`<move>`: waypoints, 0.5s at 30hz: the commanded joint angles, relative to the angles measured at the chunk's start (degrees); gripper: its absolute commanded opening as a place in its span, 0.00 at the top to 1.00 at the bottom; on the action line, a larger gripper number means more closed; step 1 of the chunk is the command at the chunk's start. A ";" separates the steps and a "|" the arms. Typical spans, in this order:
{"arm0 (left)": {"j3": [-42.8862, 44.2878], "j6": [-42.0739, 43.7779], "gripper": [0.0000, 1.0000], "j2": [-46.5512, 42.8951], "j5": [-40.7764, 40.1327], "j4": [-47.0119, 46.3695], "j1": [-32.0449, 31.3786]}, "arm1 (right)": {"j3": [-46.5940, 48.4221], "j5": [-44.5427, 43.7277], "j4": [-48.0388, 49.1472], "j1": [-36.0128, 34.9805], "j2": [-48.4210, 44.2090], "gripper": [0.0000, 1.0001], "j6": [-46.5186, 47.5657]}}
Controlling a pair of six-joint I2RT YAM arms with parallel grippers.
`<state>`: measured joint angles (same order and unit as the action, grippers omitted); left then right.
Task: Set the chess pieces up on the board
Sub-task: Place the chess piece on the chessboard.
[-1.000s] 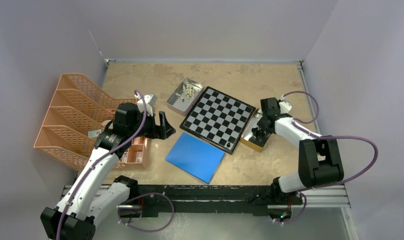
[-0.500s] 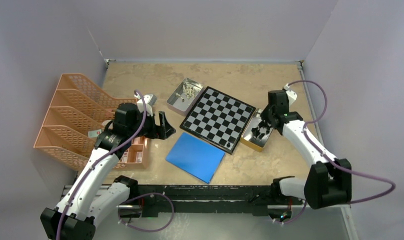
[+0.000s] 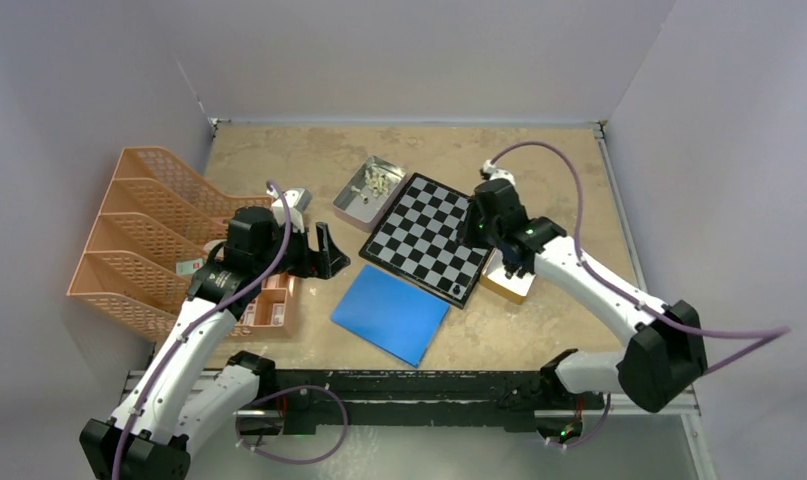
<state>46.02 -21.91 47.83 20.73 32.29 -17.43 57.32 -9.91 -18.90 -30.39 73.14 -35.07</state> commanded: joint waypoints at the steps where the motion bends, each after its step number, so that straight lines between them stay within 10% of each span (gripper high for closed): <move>1: 0.39 0.18 0.19 -0.75 -0.61 -1.43 -0.32 | 1.39 3.53 -1.02 -5.35 4.25 0.90 1.61; 15: 0.48 0.20 0.19 -0.79 -0.87 -1.29 -0.32 | -0.07 5.96 -2.49 -9.41 11.44 0.90 3.35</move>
<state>46.02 -21.91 47.77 20.29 32.29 -17.43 57.19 -4.89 -20.05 -39.68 84.07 -33.28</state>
